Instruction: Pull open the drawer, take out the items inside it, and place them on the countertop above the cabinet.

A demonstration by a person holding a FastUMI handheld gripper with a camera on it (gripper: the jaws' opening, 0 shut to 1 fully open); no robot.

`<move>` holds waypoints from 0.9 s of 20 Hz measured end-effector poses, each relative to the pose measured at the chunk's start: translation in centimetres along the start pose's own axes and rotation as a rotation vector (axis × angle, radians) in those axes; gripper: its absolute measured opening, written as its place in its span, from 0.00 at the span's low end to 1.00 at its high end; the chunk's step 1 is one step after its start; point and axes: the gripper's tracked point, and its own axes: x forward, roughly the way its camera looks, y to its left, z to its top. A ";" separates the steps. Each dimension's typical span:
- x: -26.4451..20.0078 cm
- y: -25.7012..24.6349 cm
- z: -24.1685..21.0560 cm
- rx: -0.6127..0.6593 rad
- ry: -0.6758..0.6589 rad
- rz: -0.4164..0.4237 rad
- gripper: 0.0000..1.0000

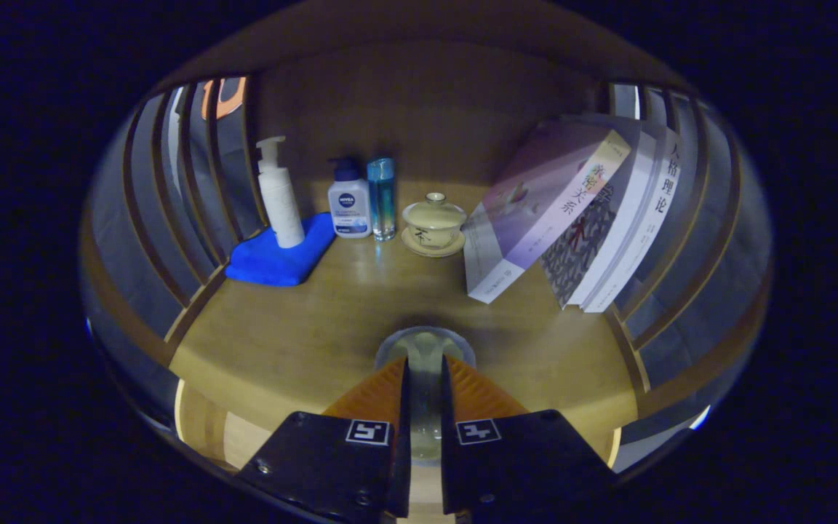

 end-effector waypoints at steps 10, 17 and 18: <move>1.9 -0.4 0.6 -0.050 -0.048 -0.084 0.21; -1.6 0.8 1.3 -0.050 -0.151 -0.014 0.60; -2.4 0.9 1.4 -0.057 -0.172 -0.011 0.66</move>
